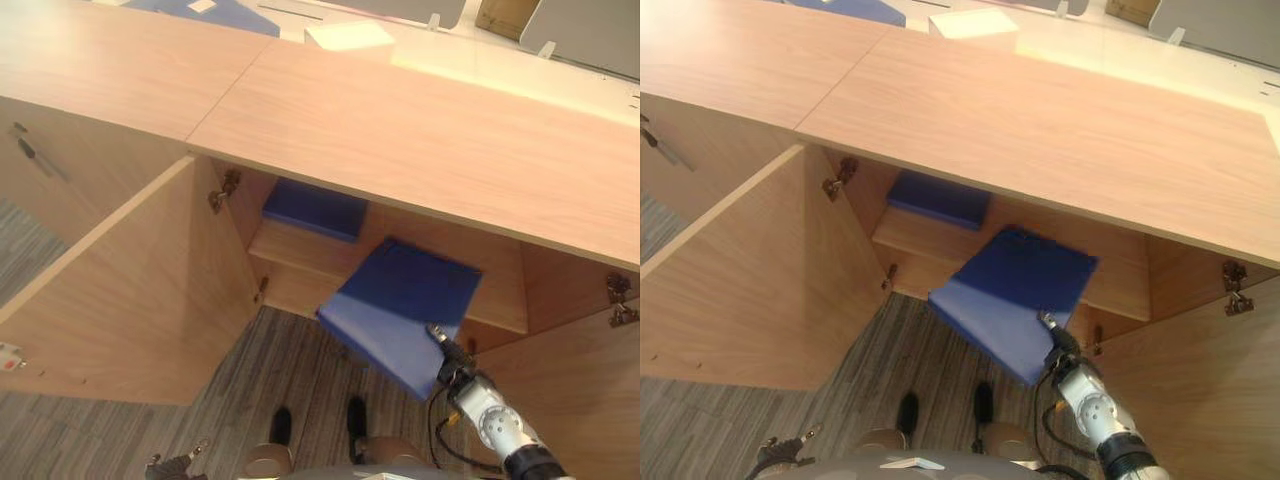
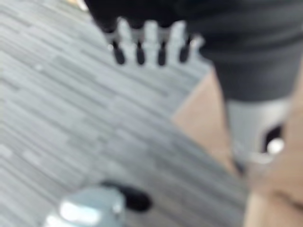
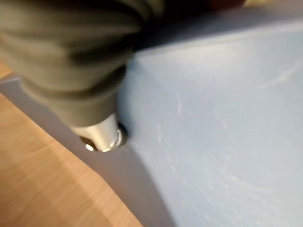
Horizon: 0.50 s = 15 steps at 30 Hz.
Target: Put the empty folder in the office cabinet
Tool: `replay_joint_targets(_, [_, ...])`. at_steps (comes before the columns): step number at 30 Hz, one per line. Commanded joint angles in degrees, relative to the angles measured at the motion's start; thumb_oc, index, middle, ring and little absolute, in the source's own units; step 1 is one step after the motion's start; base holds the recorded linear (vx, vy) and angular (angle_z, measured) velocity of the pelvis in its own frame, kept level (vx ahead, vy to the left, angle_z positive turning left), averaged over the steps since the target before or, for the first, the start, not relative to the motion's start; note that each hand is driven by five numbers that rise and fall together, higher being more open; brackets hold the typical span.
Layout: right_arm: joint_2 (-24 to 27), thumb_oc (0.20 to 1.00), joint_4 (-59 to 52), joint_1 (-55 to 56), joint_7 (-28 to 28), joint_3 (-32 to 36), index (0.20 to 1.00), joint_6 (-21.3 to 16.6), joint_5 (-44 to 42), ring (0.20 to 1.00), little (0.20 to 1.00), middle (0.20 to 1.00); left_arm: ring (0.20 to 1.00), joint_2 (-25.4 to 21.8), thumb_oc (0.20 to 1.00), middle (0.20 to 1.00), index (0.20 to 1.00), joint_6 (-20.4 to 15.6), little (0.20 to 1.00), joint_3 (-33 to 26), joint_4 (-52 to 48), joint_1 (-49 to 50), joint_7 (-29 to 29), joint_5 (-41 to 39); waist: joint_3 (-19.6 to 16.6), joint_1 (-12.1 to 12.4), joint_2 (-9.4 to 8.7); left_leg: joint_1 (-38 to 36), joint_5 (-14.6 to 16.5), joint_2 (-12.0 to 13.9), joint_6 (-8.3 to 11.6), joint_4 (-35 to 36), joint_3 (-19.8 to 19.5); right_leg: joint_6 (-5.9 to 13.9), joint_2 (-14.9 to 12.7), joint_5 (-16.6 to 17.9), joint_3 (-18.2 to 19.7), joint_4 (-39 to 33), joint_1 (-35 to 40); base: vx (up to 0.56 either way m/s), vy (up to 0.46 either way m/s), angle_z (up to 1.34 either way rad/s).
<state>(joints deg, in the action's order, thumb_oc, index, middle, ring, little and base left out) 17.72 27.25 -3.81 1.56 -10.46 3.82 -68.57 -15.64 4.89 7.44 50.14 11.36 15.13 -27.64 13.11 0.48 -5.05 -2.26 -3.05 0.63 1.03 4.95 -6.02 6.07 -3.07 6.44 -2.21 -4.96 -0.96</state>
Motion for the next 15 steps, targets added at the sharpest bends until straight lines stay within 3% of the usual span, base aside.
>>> replay_joint_targets(1, [3.2,0.200,-2.3,-8.6,-2.5,3.3,0.200,-7.2,-1.3,0.200,0.200,0.200,1.000,-5.5,1.000,1.000,1.000,0.6,1.000,2.2,0.8,-1.1,0.6,2.2,0.1,2.7,-0.23,-1.2,8.5,-1.8,-3.02,-2.9,-0.9,5.26,-5.1,3.1,0.3,0.0,-9.6,-0.01,-0.047,0.03])
replay_joint_targets(7, [7.2,0.200,9.7,-20.9,-6.8,4.3,0.200,-8.0,-2.5,0.200,0.200,0.200,1.000,-7.5,1.000,1.000,1.000,0.2,1.000,5.2,2.1,-4.3,-1.0,1.3,2.8,5.1,1.74,0.4,8.0,-1.5,-2.12,-2.4,-2.1,5.03,-6.0,3.1,-1.4,0.0,-11.1,-0.04,-0.042,0.12])
replay_joint_targets(12, [10.7,0.200,19.5,-31.4,-9.0,5.1,0.200,-7.4,-4.9,0.200,0.200,0.200,1.000,-7.9,1.000,1.000,1.000,-1.5,1.000,7.6,2.8,-7.9,-2.5,-1.6,5.6,6.1,4.49,2.7,7.0,-1.3,-1.06,-1.2,-2.9,4.54,-6.9,2.9,-2.3,0.9,-13.9,-0.13,0.026,0.13])
replay_joint_targets(15, [12.4,0.200,25.5,-37.8,-11.2,5.4,0.200,-9.3,-5.1,0.200,0.200,0.200,1.000,-7.3,1.000,1.000,1.000,-3.2,1.000,9.3,2.2,-9.8,-3.2,-3.4,7.7,6.7,6.50,4.5,6.2,-1.1,-0.11,-0.2,-3.0,4.15,-7.5,2.8,-2.4,0.8,-15.9,-0.12,0.049,0.09])
